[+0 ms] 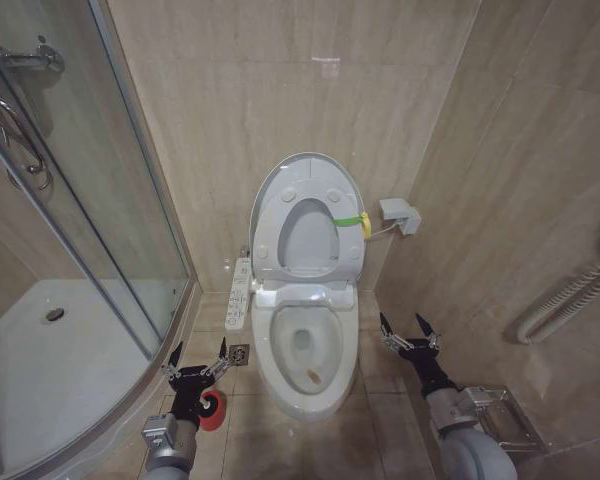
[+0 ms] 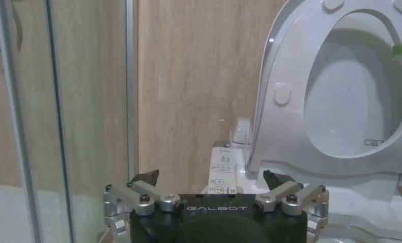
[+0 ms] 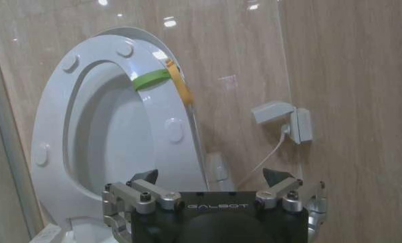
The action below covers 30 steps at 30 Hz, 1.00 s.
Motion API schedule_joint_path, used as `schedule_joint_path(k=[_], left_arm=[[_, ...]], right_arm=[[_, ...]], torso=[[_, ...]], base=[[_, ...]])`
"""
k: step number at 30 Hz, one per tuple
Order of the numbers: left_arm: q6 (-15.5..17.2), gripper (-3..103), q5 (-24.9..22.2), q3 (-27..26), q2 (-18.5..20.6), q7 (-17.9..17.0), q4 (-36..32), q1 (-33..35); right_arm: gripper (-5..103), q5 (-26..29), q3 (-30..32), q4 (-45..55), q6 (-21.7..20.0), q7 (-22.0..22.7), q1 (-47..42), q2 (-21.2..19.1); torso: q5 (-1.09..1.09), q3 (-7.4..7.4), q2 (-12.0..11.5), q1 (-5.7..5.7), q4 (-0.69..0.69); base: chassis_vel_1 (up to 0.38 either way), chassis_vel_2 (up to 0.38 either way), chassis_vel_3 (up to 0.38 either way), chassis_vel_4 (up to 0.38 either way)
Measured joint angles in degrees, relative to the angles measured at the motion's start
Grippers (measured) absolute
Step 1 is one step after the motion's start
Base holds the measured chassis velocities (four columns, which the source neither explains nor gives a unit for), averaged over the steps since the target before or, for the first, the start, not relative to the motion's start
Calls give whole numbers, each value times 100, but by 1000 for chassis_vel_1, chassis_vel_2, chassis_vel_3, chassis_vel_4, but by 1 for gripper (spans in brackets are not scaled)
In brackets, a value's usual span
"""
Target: Open the toilet lid, clean the toilet bowl with a toilet brush, close the toilet lid, and flush.
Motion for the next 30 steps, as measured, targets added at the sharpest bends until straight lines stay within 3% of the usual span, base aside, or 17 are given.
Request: schedule_joint_path(k=[30], left_arm=[[0, 100, 0, 0, 0, 0, 0, 0]], right_arm=[[100, 0, 0, 0, 0, 0, 0, 0]], torso=[[0, 0, 0, 0, 0]], base=[[0, 0, 0, 0]])
